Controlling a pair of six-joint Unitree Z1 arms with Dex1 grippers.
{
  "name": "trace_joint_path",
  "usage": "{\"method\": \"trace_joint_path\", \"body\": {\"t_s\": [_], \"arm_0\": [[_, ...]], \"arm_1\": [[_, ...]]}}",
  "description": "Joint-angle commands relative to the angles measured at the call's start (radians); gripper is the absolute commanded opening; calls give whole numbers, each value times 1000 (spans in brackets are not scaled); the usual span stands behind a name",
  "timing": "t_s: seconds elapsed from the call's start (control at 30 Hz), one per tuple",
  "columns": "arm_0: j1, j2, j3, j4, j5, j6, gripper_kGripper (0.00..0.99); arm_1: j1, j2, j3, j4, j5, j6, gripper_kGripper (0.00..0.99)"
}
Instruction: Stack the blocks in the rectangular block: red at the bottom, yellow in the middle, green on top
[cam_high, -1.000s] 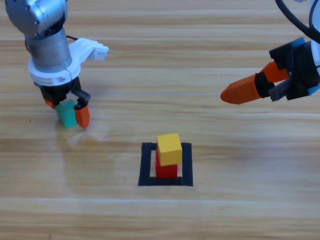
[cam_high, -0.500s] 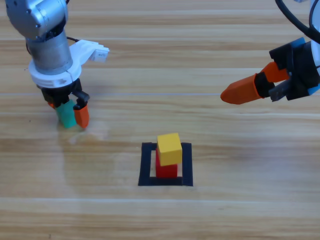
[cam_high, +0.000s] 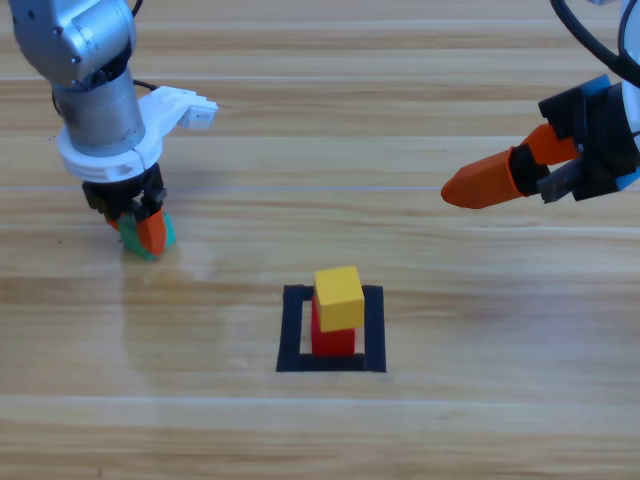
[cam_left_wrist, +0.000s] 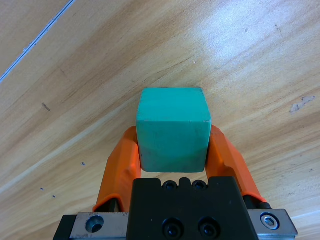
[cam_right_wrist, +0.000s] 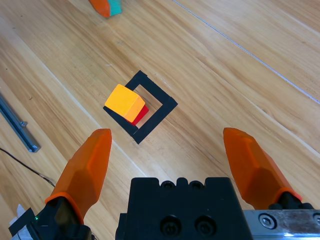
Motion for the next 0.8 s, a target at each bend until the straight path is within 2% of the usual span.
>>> {"method": "trace_joint_path", "body": {"t_s": [0.03,0.1,0.17,0.27,0.43,0.5,0.6,0.8], "arm_0": [[12,3,25,-11,0,-47,449],[10,-3,23,-11,2,-87,362],[6,-7,22,-13,3,-164,359],[-68,-13,-3,-1,26,-340,357],[-137,-24,-185,173,-43,-593,348],[-178,10,-322,277,-40,-673,284],[-218,23,-426,383,-30,-762,81],[-313,13,-449,423,-36,-847,74]], "arm_1": [[-22,-10,28,-2,9,-3,983],[-22,-10,28,-2,9,-3,983],[-22,-10,28,-2,9,-3,983],[-20,-10,27,-2,9,-1,983],[-19,-10,27,-2,11,-1,983],[-17,-10,27,-2,11,-1,983],[-17,-11,27,-2,11,-1,983],[-17,-13,27,0,9,-3,983]]}}
